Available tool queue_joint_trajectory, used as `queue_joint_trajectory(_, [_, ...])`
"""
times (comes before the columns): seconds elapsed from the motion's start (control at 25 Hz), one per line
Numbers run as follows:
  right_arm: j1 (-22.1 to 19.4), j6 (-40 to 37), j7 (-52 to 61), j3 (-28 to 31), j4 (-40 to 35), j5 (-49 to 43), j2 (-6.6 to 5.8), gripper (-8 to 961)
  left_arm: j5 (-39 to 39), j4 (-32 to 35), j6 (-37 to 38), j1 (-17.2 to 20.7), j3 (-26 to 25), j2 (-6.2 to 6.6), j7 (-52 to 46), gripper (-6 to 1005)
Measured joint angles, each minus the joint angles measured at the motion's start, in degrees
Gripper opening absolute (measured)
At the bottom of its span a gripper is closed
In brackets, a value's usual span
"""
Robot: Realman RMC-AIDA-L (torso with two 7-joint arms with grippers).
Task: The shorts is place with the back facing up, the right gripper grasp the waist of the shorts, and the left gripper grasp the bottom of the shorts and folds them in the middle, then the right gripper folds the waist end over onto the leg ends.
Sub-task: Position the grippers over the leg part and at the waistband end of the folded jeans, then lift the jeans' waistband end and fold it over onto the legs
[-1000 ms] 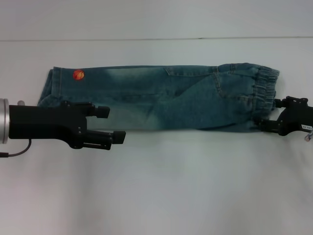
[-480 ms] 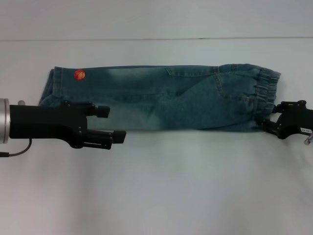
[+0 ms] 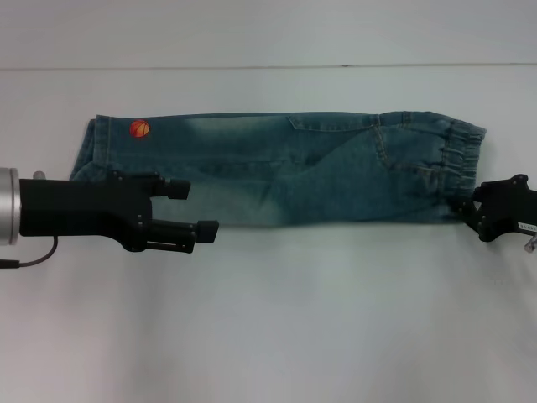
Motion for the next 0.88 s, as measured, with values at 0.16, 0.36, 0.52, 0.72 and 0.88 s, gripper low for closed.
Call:
queue_joint_trajectory(0.16, [-0.88, -1.42, -0.40, 0.02, -1.35, -0.04, 0.21, 197, -0.03, -0.33, -0.29, -0.14, 0.01, 0.00, 0.06, 903])
queue_joint_trajectory(0.36, [-2.45, -3.47, -0.55, -0.31, -3.41, 1.51, 0.43, 150, -0.04, -0.78, -0.58, -0.21, 0.02, -0.01, 0.42, 903])
queue_joint_trajectory(0.52, [-3.31, -5.01, -0.77, -0.31, -4.94, 3.01, 0.53, 144, -0.04, -1.15, -0.66, -0.39, 0.02, 0.00, 0.51, 903])
queue_joint_trajectory(0.72, [-4.26, -6.99, -1.95, -0.31, -5.96, 5.88, 0.51, 144, -0.04, -1.24, -0.72, -0.50, 0.02, -0.01, 0.52, 902])
queue_joint_trajectory(0.88, [-4.37, -7.60, -1.97, -0.28, -6.46, 6.58, 0.55, 145, -0.04, -1.64, -0.79, -0.53, 0.02, 0.00, 0.80, 902])
